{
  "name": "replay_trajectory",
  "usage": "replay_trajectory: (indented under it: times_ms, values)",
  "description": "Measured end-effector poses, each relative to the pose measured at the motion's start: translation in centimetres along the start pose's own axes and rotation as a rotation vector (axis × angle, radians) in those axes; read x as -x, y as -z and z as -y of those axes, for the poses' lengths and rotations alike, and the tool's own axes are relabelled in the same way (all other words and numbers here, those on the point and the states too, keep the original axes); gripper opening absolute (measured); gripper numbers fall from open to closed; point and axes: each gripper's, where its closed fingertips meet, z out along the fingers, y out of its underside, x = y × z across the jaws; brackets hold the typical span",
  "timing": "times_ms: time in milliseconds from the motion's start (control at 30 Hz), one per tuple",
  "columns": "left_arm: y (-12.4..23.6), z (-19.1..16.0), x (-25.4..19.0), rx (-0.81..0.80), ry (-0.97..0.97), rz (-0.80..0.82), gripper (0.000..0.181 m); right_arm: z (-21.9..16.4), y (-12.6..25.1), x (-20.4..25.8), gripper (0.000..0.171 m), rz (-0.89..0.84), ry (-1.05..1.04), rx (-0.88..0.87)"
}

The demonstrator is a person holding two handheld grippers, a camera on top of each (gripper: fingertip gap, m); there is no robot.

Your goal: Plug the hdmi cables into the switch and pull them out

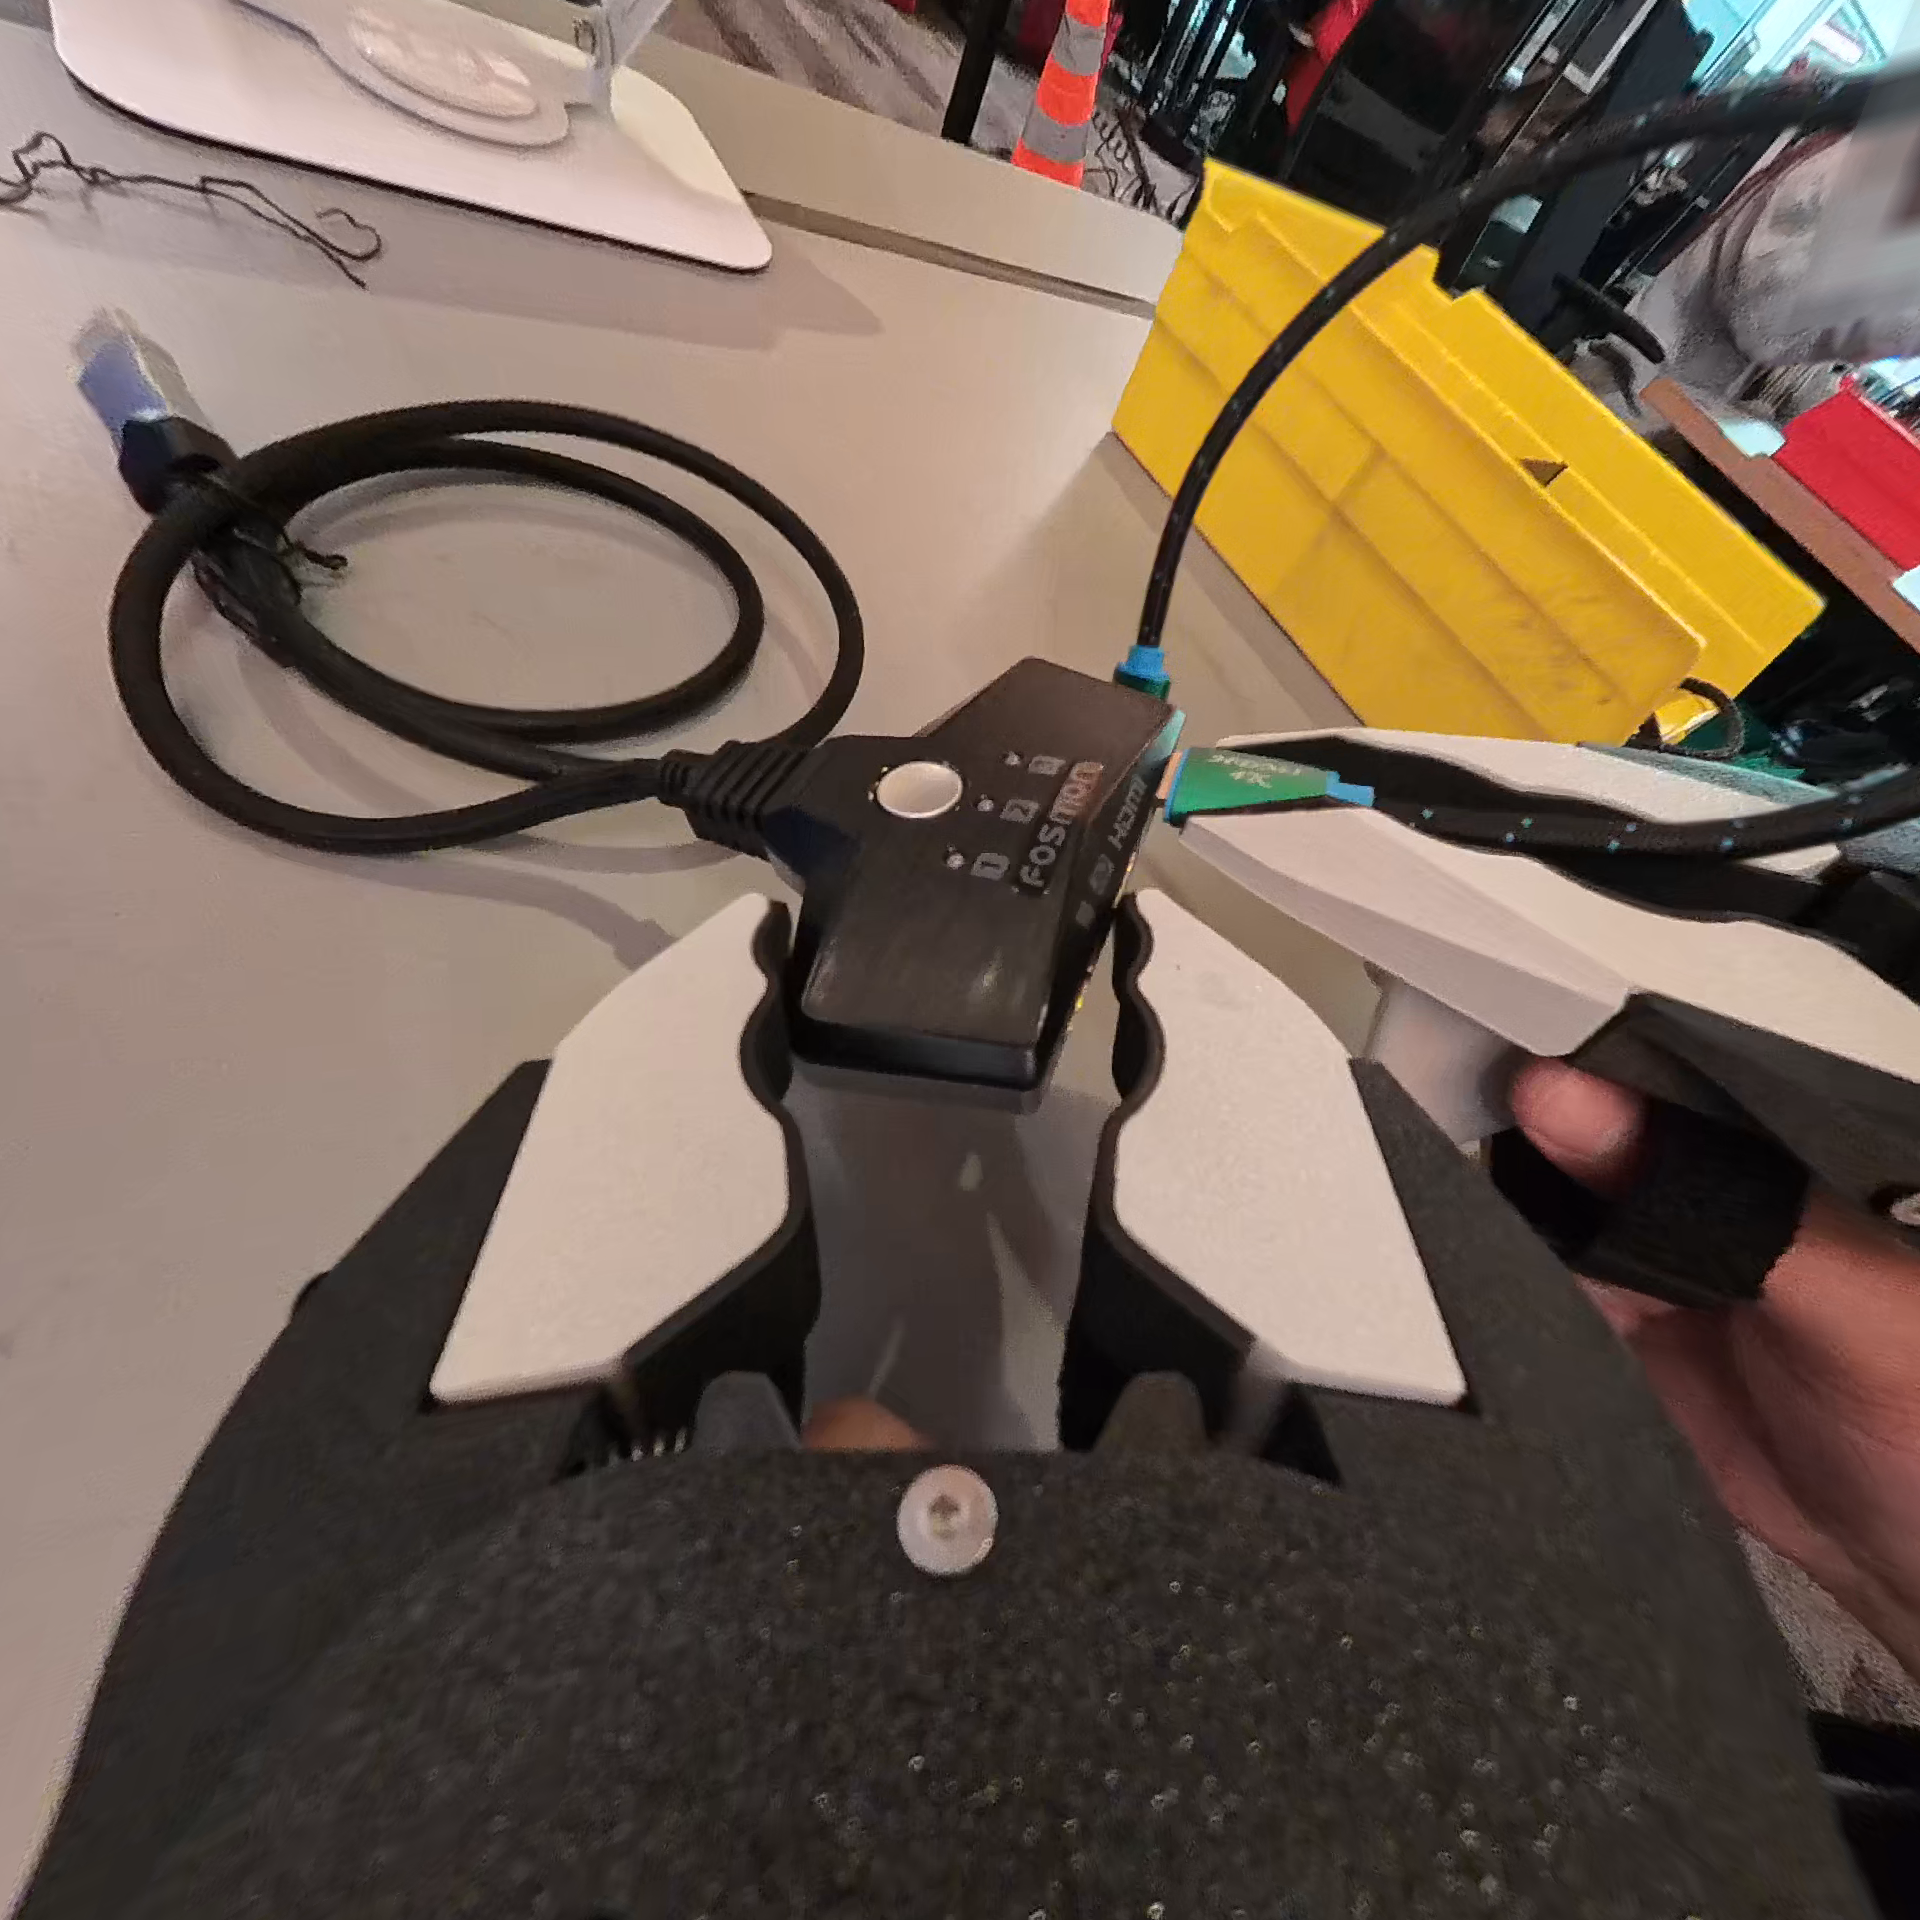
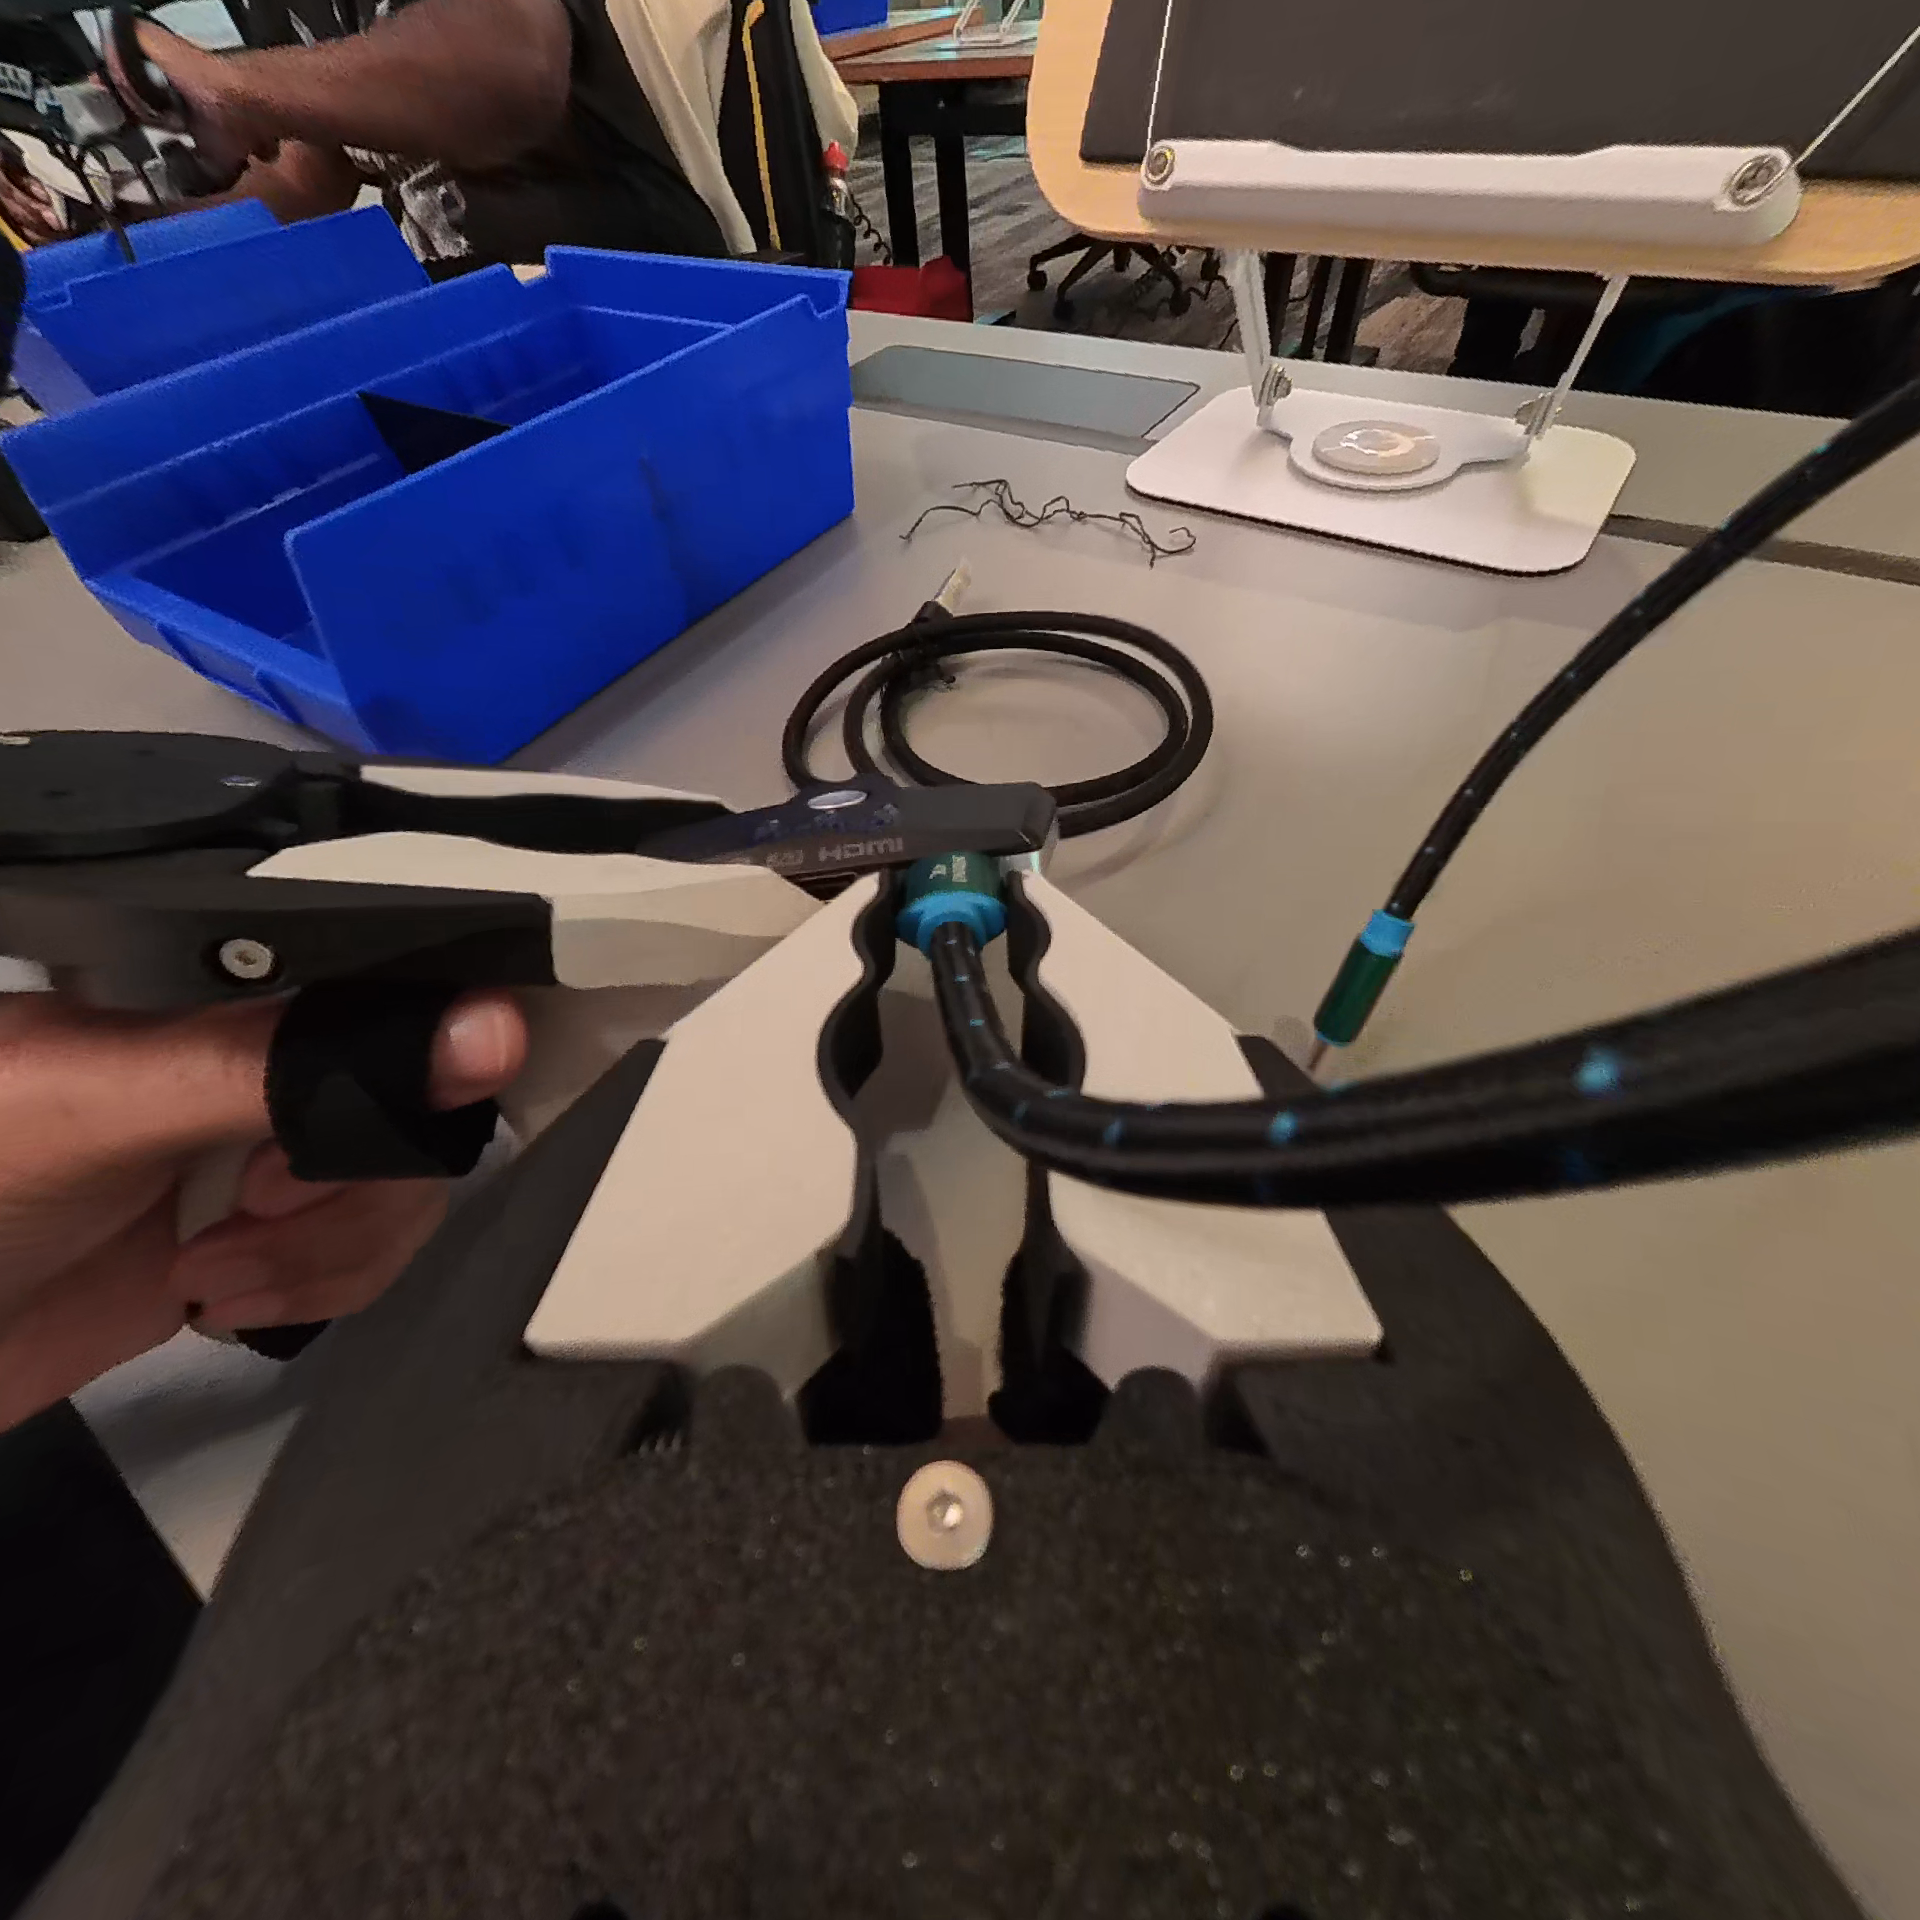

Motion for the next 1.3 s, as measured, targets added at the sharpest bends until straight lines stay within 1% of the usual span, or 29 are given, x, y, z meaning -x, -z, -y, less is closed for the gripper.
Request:
replay_trajectory:
  times_ms: [67, 167, 300, 467, 600, 633, 700, 733, 767, 833, 900, 1033, 1100, 1300]
  values:
    - [0.0, -0.1, 0.0, 0.016, -0.009, -0.012, 0.057, -0.2, 0.0, -0.1, 0.020, 0.010, -0.010, 0.003]
    - [-0.2, 0.1, 0.2, 0.037, -0.078, -0.016, 0.056, -0.4, -0.1, -0.3, 0.020, 0.016, -0.019, 0.015]
    - [-0.4, 0.7, 0.2, 0.025, -0.177, 0.002, 0.056, -0.2, -0.1, -0.7, 0.020, -0.023, -0.033, -0.003]
    - [-0.7, 1.1, 0.1, 0.015, -0.185, 0.015, 0.056, 0.1, 0.0, -1.1, 0.020, -0.060, -0.068, -0.035]
    - [-1.1, 1.5, -0.4, 0.016, -0.158, -0.009, 0.057, 0.5, 0.3, -1.4, 0.020, -0.089, -0.067, -0.064]
    - [-1.2, 1.9, -1.1, -0.003, -0.123, -0.034, 0.057, 1.0, 0.6, -1.7, 0.020, -0.114, -0.047, -0.092]
    - [-1.1, 3.3, -2.1, -0.059, -0.171, -0.046, 0.057, 2.8, 1.8, -2.3, 0.020, -0.204, 0.079, -0.176]
    - [-1.1, 3.4, -2.2, -0.054, -0.161, -0.057, 0.057, 3.1, 2.0, -2.3, 0.019, -0.190, 0.051, -0.188]
    - [-1.2, 3.3, -2.1, -0.040, -0.153, -0.062, 0.057, 3.1, 2.0, -2.3, 0.019, -0.175, 0.009, -0.192]
    - [-1.4, 3.0, -1.9, -0.038, -0.145, -0.072, 0.057, 2.8, 1.9, -2.3, 0.019, -0.206, 0.062, -0.181]
    - [-1.6, 2.8, -1.9, -0.029, -0.150, -0.077, 0.057, 2.5, 1.9, -2.4, 0.019, -0.196, 0.027, -0.170]
    - [-1.8, 2.9, -2.1, -0.030, -0.142, -0.099, 0.057, 2.7, 2.1, -2.5, 0.018, -0.204, 0.031, -0.183]
    - [-1.7, 3.0, -2.4, -0.029, -0.118, -0.119, 0.057, 3.0, 2.6, -2.5, 0.018, -0.233, 0.088, -0.202]
    - [-2.1, 2.6, -2.7, -0.011, -0.130, -0.140, 0.057, 2.7, 3.1, -2.7, 0.018, -0.232, 0.051, -0.200]
